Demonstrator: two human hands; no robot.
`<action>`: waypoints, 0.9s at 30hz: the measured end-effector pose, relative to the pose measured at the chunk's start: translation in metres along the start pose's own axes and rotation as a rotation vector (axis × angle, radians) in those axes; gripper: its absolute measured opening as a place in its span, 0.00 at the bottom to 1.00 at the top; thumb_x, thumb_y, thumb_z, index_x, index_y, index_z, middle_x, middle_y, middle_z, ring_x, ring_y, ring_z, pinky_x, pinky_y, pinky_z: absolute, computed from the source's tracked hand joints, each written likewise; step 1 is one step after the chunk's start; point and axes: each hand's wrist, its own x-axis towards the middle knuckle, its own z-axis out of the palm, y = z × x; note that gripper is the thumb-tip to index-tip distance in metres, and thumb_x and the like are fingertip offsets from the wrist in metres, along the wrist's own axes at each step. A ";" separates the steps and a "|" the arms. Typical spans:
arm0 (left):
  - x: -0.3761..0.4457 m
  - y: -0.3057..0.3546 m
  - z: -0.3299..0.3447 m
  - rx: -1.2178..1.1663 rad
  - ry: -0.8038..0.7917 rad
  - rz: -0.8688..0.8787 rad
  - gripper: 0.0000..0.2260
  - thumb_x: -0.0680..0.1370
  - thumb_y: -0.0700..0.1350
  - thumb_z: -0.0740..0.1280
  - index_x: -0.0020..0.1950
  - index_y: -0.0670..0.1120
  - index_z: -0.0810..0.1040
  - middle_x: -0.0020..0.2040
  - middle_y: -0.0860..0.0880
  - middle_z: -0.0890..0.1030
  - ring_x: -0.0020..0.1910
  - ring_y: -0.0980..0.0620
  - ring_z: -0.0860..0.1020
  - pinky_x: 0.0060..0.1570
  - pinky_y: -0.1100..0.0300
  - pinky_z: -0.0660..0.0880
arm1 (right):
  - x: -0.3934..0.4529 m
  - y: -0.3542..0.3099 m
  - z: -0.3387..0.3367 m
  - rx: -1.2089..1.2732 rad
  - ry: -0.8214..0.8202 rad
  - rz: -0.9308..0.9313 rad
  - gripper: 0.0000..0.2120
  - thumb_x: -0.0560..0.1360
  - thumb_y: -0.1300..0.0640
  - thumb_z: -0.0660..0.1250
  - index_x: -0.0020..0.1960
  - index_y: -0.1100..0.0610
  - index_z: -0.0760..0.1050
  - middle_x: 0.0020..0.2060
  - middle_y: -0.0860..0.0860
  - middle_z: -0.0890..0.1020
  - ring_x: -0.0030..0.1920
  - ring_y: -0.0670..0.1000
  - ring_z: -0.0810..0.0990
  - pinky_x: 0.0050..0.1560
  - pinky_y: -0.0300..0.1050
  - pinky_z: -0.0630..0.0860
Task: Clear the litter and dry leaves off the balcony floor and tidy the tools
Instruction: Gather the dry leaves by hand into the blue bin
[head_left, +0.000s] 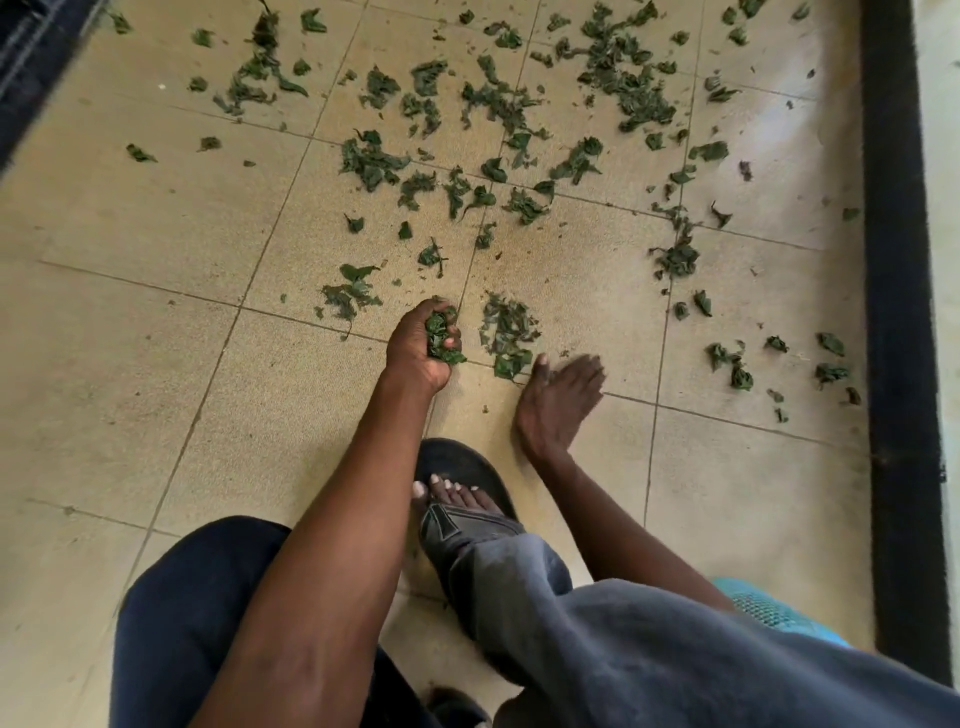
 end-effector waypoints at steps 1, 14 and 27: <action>0.003 0.001 -0.001 -0.006 -0.001 0.000 0.08 0.76 0.35 0.65 0.38 0.45 0.73 0.31 0.48 0.73 0.24 0.54 0.69 0.19 0.67 0.60 | -0.002 -0.011 0.007 0.002 -0.010 -0.020 0.36 0.82 0.38 0.40 0.79 0.63 0.38 0.78 0.58 0.41 0.78 0.56 0.37 0.76 0.53 0.35; 0.010 0.030 -0.034 -0.103 0.054 0.026 0.08 0.75 0.36 0.67 0.39 0.45 0.71 0.31 0.49 0.72 0.24 0.54 0.69 0.19 0.67 0.61 | 0.007 0.005 -0.023 -0.335 -0.478 -1.166 0.29 0.83 0.43 0.38 0.80 0.56 0.48 0.79 0.53 0.49 0.79 0.49 0.41 0.78 0.46 0.38; 0.006 0.032 -0.037 -0.118 0.060 0.025 0.08 0.75 0.36 0.68 0.38 0.45 0.72 0.30 0.49 0.72 0.24 0.54 0.69 0.20 0.66 0.61 | 0.058 -0.047 -0.002 -0.627 -0.263 -1.064 0.31 0.83 0.40 0.42 0.80 0.56 0.43 0.79 0.55 0.44 0.78 0.55 0.36 0.77 0.53 0.35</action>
